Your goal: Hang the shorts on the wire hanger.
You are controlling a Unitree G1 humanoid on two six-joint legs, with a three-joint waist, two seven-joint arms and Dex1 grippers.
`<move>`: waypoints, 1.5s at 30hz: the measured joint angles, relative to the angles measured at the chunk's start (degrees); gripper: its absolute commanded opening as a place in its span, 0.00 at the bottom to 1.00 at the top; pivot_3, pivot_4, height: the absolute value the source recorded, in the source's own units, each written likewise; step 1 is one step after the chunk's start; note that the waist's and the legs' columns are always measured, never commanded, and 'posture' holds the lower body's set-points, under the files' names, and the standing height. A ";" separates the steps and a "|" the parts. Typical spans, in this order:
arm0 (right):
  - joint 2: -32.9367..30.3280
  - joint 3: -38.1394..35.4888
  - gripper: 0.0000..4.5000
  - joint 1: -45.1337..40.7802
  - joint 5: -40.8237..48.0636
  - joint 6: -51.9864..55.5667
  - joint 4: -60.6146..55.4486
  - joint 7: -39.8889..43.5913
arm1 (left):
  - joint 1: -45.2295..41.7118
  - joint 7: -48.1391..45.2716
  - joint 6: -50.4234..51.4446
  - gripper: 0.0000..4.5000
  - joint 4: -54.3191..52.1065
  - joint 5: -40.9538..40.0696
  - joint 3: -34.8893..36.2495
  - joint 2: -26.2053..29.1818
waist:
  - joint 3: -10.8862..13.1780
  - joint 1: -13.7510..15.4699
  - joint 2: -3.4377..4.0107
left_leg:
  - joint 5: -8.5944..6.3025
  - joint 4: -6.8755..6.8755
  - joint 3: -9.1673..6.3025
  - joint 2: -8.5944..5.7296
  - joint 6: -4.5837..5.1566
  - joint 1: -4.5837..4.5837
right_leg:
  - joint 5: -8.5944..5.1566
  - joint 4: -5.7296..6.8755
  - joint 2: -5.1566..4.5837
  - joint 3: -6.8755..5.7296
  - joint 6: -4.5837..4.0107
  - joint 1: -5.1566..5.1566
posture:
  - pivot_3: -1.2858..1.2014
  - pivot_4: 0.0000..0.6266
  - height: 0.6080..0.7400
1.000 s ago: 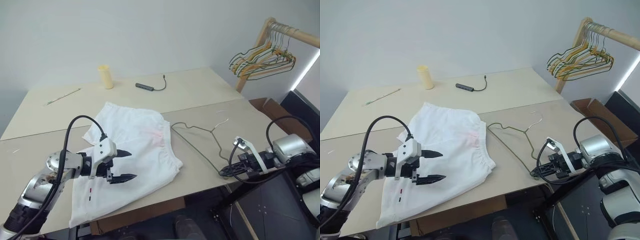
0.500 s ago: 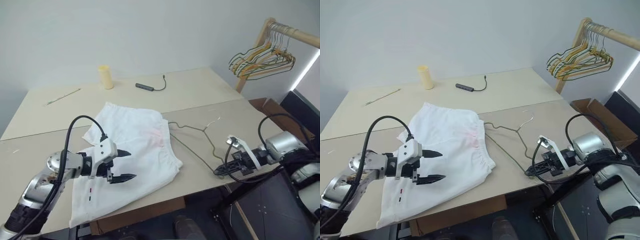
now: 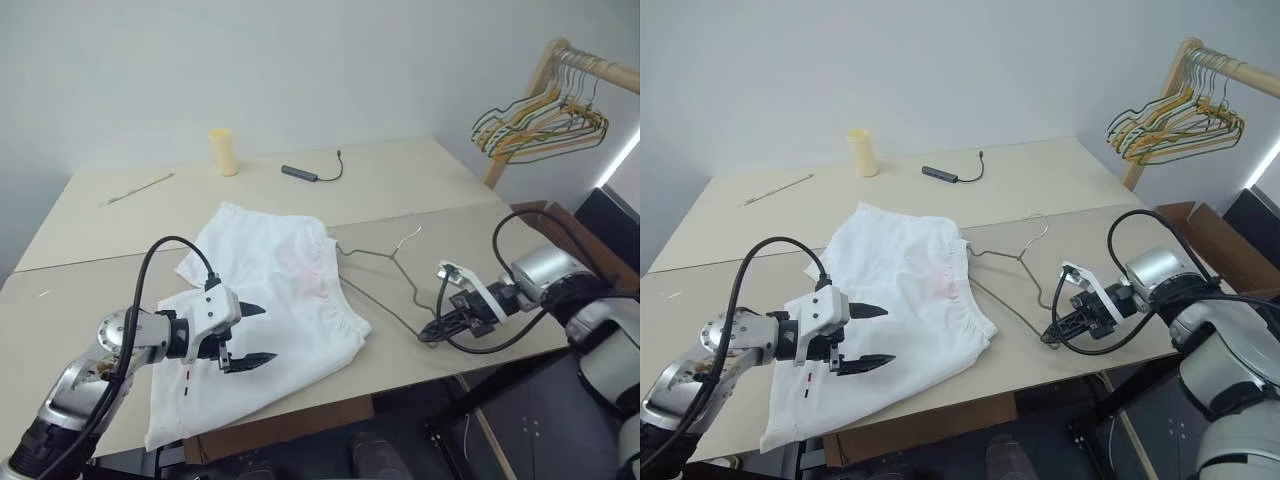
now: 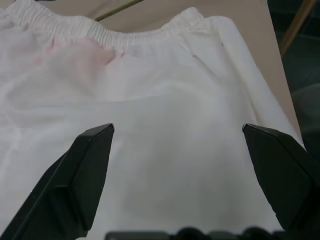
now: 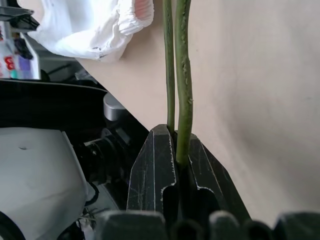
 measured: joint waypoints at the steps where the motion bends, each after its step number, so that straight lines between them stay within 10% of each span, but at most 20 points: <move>1: 1.66 0.16 0.00 -0.73 -0.59 -0.47 2.01 0.01 | 0.02 0.24 0.00 0.99 0.02 0.05 0.00 -0.03 | 0.00 0.01 0.00 | 0.00 0.00 0.00 0.00 0.00 0.00 | 0.01 0.02 0.01 0.00 -0.02 -0.01 | 0.47 0.00 1.00; 14: 10.34 -1.04 0.00 -5.42 -6.25 -4.10 16.30 0.11 | -0.90 1.08 -0.06 0.99 0.26 0.47 -0.08 -0.81 | -0.04 1.51 0.06 | 0.00 0.15 -0.09 -0.15 -0.01 -0.53 | 0.13 0.26 -0.10 -0.01 -0.11 -0.63 | 0.48 0.00 1.00; 31: 16.31 -20.05 0.00 -6.95 -18.39 -13.48 25.45 0.09 | -2.85 2.40 -0.14 0.99 1.42 0.81 -1.06 -2.90 | -0.06 0.92 0.10 | -0.01 0.50 -0.16 -0.19 0.00 -0.72 | 0.21 0.31 -0.09 -0.05 -0.02 -0.63 | 0.47 0.00 1.00; 45: 12.91 -34.82 0.00 4.24 -26.29 -28.65 -6.29 -10.98 | -27.08 2.42 -0.46 0.99 13.53 -2.68 4.08 -4.74 | -0.08 0.78 0.10 | -0.04 0.66 -0.34 -0.28 0.04 -1.00 | 0.26 0.19 -0.18 -0.29 0.06 -0.69 | 0.44 0.00 1.00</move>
